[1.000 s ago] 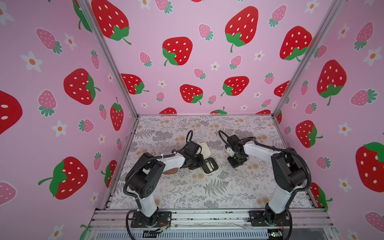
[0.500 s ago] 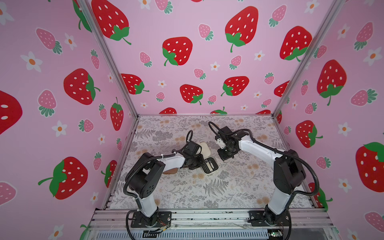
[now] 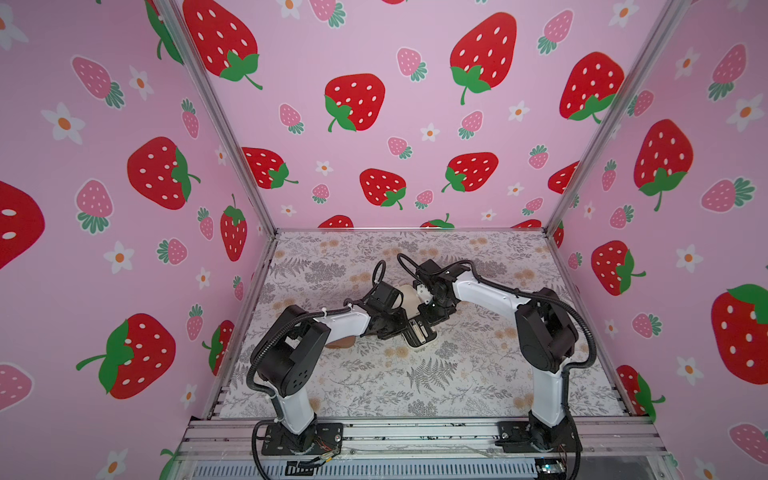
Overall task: Organize nail clipper sets
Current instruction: Place the nail clipper in the storage box.
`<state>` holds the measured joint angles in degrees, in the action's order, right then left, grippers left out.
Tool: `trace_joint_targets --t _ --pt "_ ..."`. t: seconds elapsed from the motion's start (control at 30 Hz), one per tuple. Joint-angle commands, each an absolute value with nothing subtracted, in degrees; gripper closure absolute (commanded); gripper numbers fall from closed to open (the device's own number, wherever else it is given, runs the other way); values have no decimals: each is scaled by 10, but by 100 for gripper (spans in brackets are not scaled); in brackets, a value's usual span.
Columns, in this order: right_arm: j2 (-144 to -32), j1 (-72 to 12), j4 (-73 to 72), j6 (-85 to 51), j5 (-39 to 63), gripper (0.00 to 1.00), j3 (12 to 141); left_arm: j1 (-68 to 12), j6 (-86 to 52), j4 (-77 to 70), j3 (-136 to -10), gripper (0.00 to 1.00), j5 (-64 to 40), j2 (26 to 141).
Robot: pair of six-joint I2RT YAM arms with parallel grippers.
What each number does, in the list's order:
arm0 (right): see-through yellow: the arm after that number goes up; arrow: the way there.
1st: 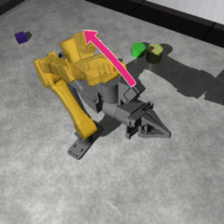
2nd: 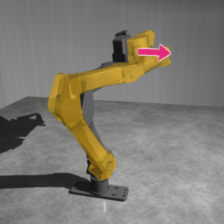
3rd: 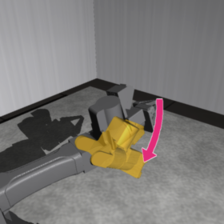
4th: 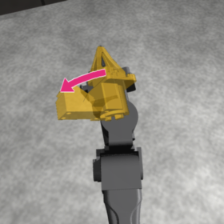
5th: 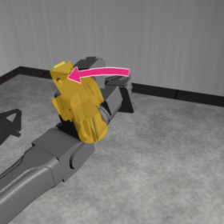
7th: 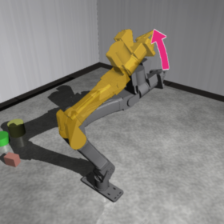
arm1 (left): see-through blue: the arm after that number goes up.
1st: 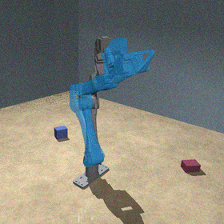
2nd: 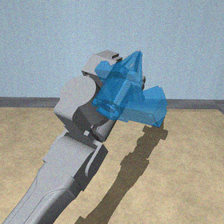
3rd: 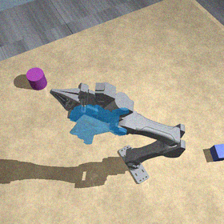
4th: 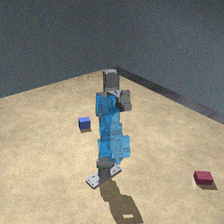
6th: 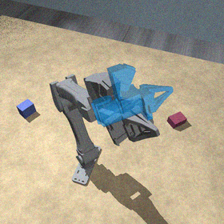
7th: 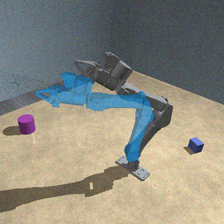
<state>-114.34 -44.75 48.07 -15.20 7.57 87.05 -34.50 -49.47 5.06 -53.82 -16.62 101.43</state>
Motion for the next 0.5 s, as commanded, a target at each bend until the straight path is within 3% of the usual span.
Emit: trace_joint_targets --t 0.0,0.47 --pt "-1158 -451 496 -162 79 93 888 -345 -493 74 -547 100 -163 1032" --pt "-1191 -452 475 -178 60 93 894 -345 -493 74 -545 100 -163 1031"
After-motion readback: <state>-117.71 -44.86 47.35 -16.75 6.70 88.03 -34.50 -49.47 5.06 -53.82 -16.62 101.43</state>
